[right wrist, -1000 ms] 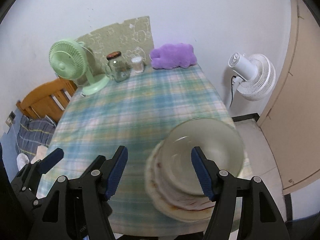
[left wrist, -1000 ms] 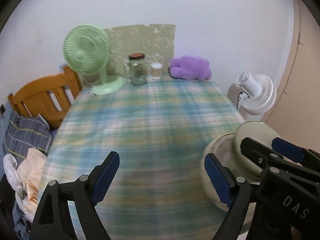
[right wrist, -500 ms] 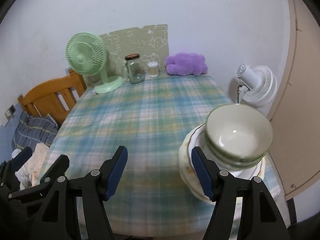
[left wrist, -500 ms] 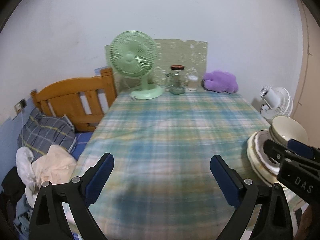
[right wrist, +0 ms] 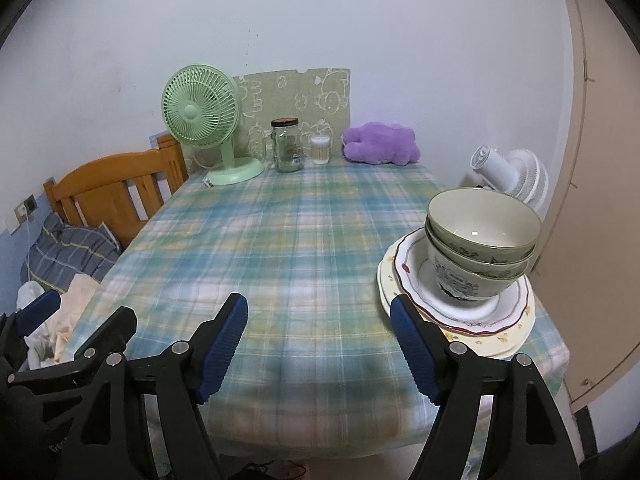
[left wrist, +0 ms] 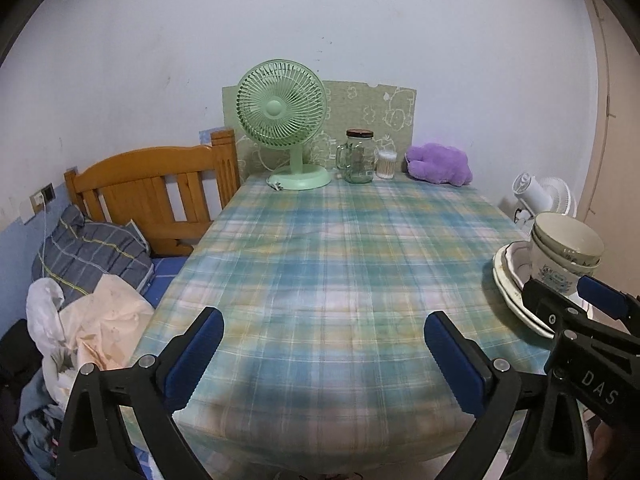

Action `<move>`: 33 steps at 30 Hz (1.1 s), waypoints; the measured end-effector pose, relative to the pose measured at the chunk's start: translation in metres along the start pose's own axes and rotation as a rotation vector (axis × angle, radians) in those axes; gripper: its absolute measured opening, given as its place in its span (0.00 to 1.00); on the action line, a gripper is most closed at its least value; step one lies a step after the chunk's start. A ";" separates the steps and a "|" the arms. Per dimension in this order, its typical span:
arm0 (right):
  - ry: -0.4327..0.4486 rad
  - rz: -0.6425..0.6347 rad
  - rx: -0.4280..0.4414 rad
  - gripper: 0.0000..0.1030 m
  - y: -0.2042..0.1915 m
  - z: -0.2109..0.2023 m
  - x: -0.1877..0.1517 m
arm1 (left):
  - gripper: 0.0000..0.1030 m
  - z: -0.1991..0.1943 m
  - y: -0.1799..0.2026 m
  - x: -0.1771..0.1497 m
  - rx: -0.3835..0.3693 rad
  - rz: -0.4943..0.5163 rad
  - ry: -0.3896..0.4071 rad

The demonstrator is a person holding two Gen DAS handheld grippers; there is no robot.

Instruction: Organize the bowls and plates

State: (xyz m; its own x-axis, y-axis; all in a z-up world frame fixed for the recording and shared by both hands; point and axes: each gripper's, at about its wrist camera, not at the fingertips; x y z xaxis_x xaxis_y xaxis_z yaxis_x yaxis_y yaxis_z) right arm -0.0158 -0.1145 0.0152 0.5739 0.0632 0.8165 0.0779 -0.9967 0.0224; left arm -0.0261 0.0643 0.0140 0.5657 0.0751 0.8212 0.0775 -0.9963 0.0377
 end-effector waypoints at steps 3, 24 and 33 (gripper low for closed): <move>0.019 -0.003 -0.017 0.78 0.002 -0.003 0.001 | 0.99 0.000 0.000 0.000 -0.009 -0.013 0.002; 0.025 0.024 -0.012 0.83 0.016 -0.006 0.000 | 1.00 -0.007 0.006 0.001 0.012 -0.026 0.015; 0.017 0.030 -0.021 0.83 0.017 -0.007 -0.001 | 1.00 -0.006 0.011 0.000 0.007 -0.010 0.012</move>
State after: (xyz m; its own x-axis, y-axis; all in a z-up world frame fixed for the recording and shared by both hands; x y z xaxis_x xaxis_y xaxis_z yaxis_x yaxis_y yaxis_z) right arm -0.0202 -0.1314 0.0189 0.5621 0.0321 0.8264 0.0431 -0.9990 0.0095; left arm -0.0303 0.0531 0.0176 0.5551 0.0842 0.8275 0.0884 -0.9952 0.0420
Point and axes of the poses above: each gripper's, at about its wrist camera, not at the fingertips, and z roughly the way its jaws point, y to its right, x to its top, and after that the axes turned 3 degrees about -z, right-handed
